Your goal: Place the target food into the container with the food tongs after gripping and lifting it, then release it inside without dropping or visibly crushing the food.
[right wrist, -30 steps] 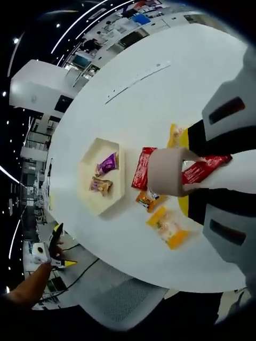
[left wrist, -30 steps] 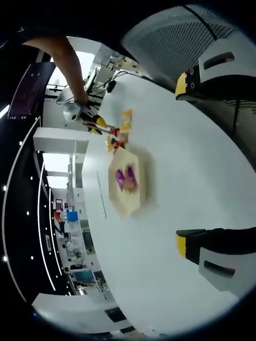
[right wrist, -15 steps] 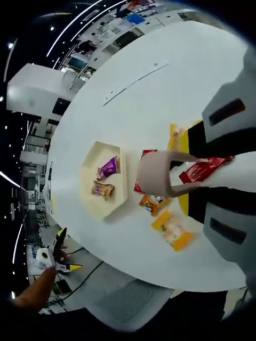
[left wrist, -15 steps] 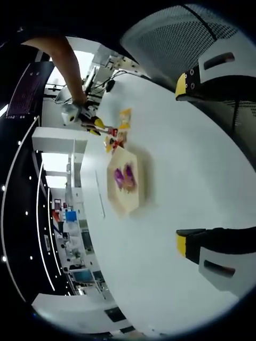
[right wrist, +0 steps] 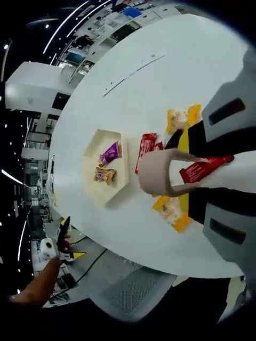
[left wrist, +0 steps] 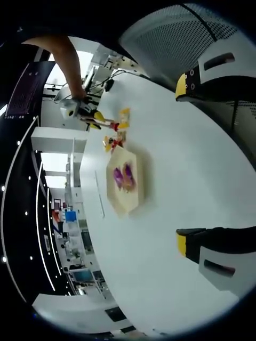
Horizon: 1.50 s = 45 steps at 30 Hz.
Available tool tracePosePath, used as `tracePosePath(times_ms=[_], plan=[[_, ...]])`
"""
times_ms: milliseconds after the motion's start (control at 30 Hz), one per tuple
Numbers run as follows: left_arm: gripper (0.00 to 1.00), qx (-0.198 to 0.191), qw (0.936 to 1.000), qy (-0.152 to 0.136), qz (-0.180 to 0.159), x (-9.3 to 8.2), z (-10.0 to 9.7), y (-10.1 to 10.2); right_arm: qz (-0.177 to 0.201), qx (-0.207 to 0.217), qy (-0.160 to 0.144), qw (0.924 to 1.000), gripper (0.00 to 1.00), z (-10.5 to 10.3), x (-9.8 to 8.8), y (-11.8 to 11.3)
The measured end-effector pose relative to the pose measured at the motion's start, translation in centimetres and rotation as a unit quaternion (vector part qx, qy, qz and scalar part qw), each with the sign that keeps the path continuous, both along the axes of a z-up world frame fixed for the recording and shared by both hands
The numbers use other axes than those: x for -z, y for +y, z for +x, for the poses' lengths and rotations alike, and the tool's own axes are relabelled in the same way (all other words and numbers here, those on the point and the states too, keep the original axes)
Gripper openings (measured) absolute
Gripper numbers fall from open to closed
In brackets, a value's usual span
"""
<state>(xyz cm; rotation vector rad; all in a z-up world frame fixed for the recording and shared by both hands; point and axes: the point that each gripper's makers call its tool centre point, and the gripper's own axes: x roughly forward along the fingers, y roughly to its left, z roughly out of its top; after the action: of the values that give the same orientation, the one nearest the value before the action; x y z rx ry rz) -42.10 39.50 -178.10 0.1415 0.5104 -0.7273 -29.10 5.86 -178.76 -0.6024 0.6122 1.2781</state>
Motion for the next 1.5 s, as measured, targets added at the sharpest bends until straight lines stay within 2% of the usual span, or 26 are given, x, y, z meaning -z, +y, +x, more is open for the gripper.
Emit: tracePosePath(times_ms=[200, 267, 333, 433, 667, 833, 1000, 1233, 1400, 1500], plan=[[0.95, 0.0, 1.0, 0.0, 0.002, 0.1, 0.0, 0.1, 0.01, -0.004, -0.001, 0.9999, 0.2, 0.5, -1.3, -0.8], [0.95, 0.001, 1.0, 0.001, 0.003, 0.1, 0.0, 0.1, 0.016, -0.015, 0.009, 0.9997, 0.2, 0.5, -1.5, -1.0], [0.95, 0.002, 1.0, 0.001, 0.003, 0.2, 0.0, 0.0, -0.014, -0.04, 0.001, 0.9991, 0.19, 0.5, -1.1, -1.7], [0.95, 0.001, 1.0, 0.003, 0.006, 0.3, -0.1, 0.0, -0.009, -0.042, 0.005, 0.9991, 0.19, 0.9, -1.4, -1.7], [0.95, 0.001, 0.9999, 0.012, 0.012, 0.7, -0.2, 0.0, -0.027, -0.082, 0.005, 0.9963, 0.2, 0.9, -0.5, -1.7], [0.95, -0.002, 0.9998, 0.01, 0.015, 0.7, -0.1, 0.2, -0.026, -0.096, 0.011, 0.995, 0.2, 0.8, -0.2, -1.2], [0.94, -0.001, 0.9997, 0.016, 0.017, 0.9, -0.2, 0.1, -0.039, -0.11, 0.014, 0.9931, 0.21, 0.6, 1.1, -1.2], [0.94, -0.003, 0.9997, 0.018, 0.017, 1.0, -0.2, 0.2, -0.043, -0.107, 0.001, 0.9933, 0.21, 1.3, 1.6, -1.2], [0.94, -0.002, 0.9996, 0.02, 0.017, 1.1, -0.2, 0.2, -0.041, -0.095, 0.014, 0.9945, 0.2, 1.6, 1.6, -0.9], [0.94, -0.003, 0.9996, 0.021, 0.017, 1.1, -0.2, 0.2, -0.045, -0.086, 0.011, 0.9952, 0.2, 1.4, 1.8, -0.9]])
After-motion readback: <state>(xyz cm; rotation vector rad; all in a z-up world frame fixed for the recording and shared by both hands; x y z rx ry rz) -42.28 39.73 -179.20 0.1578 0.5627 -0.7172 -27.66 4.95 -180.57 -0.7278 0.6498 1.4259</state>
